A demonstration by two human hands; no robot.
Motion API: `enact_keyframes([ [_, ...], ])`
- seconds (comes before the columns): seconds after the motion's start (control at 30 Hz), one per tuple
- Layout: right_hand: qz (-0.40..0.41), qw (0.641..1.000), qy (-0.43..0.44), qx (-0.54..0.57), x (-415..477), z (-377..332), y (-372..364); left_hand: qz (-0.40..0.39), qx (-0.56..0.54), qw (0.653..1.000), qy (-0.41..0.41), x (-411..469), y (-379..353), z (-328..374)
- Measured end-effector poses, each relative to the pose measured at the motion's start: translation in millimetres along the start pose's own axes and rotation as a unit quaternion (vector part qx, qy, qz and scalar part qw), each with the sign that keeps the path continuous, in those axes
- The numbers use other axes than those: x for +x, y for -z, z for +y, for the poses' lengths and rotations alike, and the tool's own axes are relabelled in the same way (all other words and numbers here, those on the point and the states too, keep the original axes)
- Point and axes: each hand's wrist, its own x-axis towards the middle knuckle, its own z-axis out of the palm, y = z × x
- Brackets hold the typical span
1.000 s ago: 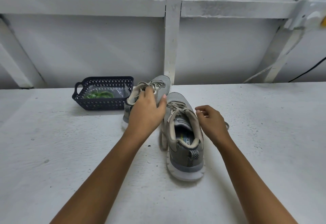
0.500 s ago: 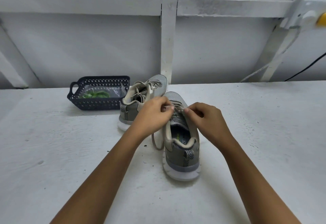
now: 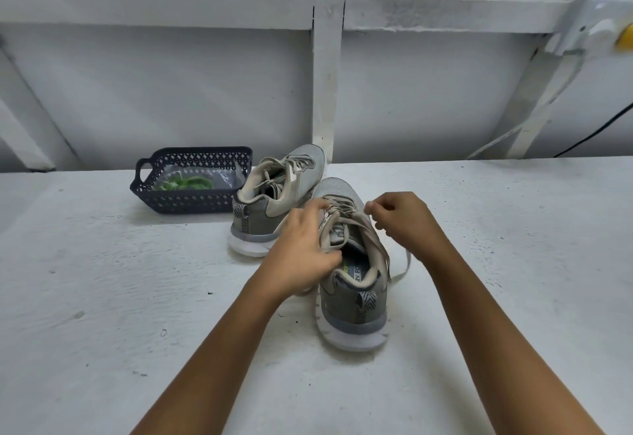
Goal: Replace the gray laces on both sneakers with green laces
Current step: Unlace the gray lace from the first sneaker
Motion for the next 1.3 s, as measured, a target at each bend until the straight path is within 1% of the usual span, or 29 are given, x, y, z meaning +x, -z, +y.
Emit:
enact_keyframes([
  [0.07,-0.064,0.998,-0.01,-0.013,5.6,-1.8,0.3,-0.007,-0.02,0.999,0.036,0.9,-2.7,-2.5],
  [0.1,-0.083,0.996,-0.007,-0.023,8.0,-3.8,0.7,-0.015,-0.026,0.998,0.05,1.4,-3.7,-3.9],
  [0.17,-0.101,0.995,0.002,-0.012,13.0,-7.2,1.2,-0.026,-0.035,0.997,0.066,1.3,-4.3,-5.4],
  [0.27,-0.127,0.992,0.009,0.01,17.9,-10.6,-0.3,-0.018,-0.048,0.996,0.07,-0.5,-4.5,-4.4],
  [0.33,-0.123,0.992,0.01,-0.018,18.0,-12.1,-3.9,-0.011,-0.058,0.996,0.074,-1.4,-6.3,-4.6],
  [0.43,-0.082,0.993,0.024,-0.084,16.9,-13.5,-9.5,0.003,-0.087,0.993,0.083,-2.2,-10.9,-5.9],
  [0.63,-0.054,0.993,0.014,-0.104,21.9,-13.7,-13.8,0.02,-0.116,0.99,0.083,-1.9,-16.2,-8.5],
  [0.67,-0.052,0.994,0.012,-0.095,22.9,-12.8,-14.0,0.023,-0.118,0.989,0.083,-2.2,-16.0,-8.6],
  [0.7,-0.053,0.997,0.003,-0.062,24.2,-10.8,-13.7,0.024,-0.12,0.989,0.082,-2.5,-15.9,-8.8],
  [0.77,-0.066,0.994,-0.053,0.063,24.7,-7.3,-9.0,0.025,-0.125,0.988,0.083,-2.9,-16.0,-9.5],
  [0.8,-0.076,0.988,-0.081,0.11,23.9,-5.3,-4.8,0.026,-0.127,0.988,0.083,-3.3,-16.2,-9.2],
  [0.83,-0.091,0.983,-0.095,0.126,22.9,-3.5,-0.2,0.029,-0.13,0.988,0.083,-3.6,-16.6,-9.3],
  [0.9,-0.125,0.982,-0.089,0.108,20.4,-1.0,7.0,0.039,-0.135,0.987,0.083,-4.1,-17.9,-8.6],
  [0.97,-0.141,0.983,-0.067,0.096,17.7,-1.5,7.8,0.044,-0.137,0.986,0.084,-4.3,-19.2,-8.4],
  [1.07,-0.136,0.983,-0.047,0.117,17.3,-4.0,1.6,0.045,-0.138,0.986,0.084,-4.4,-19.4,-9.1],
  [1.13,-0.123,0.984,-0.053,0.119,18.5,-4.2,-1.8,0.045,-0.142,0.985,0.084,-5.0,-19.2,-10.1],
  [1.3,-0.089,0.99,-0.064,0.09,20.1,-5.9,-7.4,0.052,-0.148,0.984,0.086,-5.2,-20.9,-10.3],
])
